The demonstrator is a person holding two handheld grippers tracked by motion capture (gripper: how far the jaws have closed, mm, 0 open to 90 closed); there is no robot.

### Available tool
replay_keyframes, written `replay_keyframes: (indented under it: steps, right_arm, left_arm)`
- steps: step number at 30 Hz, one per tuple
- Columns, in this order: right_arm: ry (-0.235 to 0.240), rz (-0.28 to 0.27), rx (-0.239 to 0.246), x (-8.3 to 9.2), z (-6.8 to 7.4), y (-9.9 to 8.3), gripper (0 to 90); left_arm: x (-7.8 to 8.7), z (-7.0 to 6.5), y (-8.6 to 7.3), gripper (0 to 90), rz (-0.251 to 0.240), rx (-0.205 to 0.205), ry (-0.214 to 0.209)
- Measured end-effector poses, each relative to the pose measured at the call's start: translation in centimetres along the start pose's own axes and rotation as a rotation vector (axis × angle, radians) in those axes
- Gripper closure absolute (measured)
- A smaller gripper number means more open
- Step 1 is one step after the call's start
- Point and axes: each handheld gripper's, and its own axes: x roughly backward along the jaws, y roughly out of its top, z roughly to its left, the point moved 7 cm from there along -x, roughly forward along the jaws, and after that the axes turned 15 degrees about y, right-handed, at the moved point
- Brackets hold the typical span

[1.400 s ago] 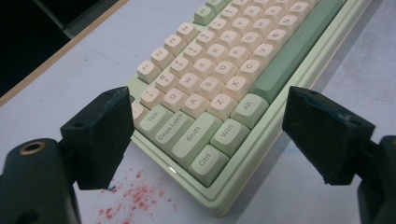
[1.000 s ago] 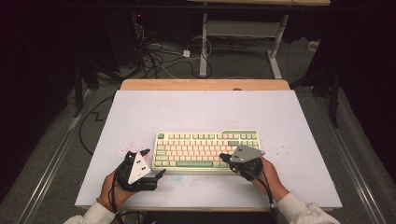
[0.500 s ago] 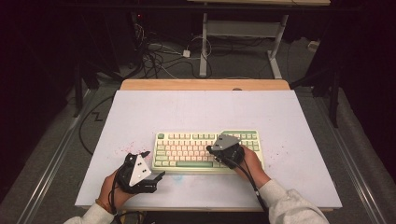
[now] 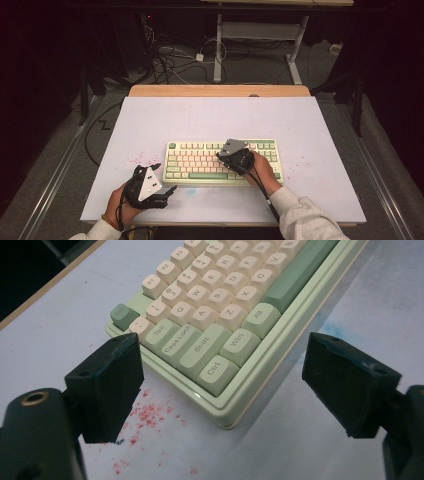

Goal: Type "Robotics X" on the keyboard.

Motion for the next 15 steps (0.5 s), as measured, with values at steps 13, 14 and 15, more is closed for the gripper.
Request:
replay_keyframes:
  steps: [13,14,15]
  right_arm:
    - [0.018,0.033,0.004,0.23,0.1,0.09,90.0]
    - [0.021,0.027,0.001,0.32,0.12,0.11,90.0]
    - [0.019,0.023,0.002,0.46,0.12,0.11,89.4]
  left_arm:
    - [-0.56,0.06,0.1,16.2,0.003,0.01,-0.012]
    - [-0.65,0.07,0.09,16.2,0.005,0.008,-0.012]
    - [-0.76,0.07,0.07,16.2,0.007,0.008,-0.013]
